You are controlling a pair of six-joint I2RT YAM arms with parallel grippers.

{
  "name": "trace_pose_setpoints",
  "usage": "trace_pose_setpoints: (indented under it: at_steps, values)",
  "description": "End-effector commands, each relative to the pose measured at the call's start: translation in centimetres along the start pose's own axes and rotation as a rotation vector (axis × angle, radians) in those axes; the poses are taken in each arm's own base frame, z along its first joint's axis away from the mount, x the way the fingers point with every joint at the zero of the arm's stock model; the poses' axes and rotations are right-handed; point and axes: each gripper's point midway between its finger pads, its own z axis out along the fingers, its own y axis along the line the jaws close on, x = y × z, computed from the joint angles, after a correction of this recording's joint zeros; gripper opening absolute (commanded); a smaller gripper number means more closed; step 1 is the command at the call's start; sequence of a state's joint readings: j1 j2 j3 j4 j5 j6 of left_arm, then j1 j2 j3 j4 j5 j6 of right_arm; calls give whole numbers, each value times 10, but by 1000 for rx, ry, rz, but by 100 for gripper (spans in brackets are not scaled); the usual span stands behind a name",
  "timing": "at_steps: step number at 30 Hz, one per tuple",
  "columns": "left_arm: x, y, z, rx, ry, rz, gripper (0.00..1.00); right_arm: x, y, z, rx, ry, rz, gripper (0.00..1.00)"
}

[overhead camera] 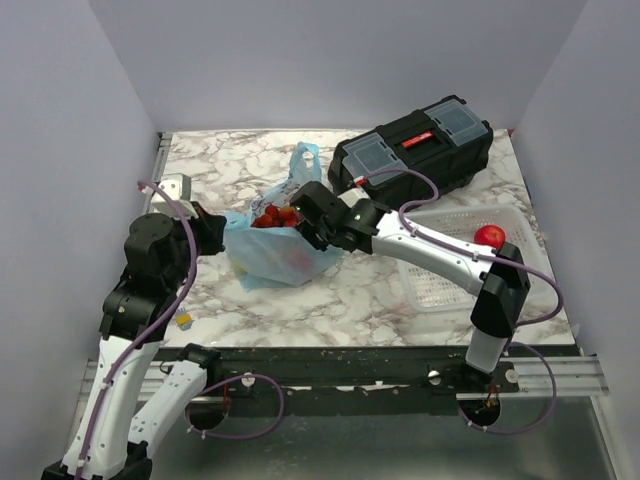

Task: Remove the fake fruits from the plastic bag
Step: Adjust the plastic bag at the center of the board.

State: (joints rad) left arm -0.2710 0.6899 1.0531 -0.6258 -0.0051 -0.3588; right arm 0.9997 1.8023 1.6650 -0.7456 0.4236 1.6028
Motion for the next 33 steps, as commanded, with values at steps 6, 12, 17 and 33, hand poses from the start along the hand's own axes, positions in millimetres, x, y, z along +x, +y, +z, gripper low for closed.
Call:
trace_pose_setpoints:
  at_steps: [6, 12, 17, 33]
  values:
    - [1, 43, -19, -279, -115, -310, 0, -22, -36, -6, -51, -109, -105, 1]
    - [22, 44, -31, -282, -46, -319, 0, -12, -27, -36, -415, -53, -286, 1]
    - [50, 41, -39, -242, -1, -373, 0, 0, -17, -60, -650, -10, -340, 1]
    - [121, 41, -28, -86, -123, -772, 0, 46, -54, -82, -1161, 119, -430, 1]
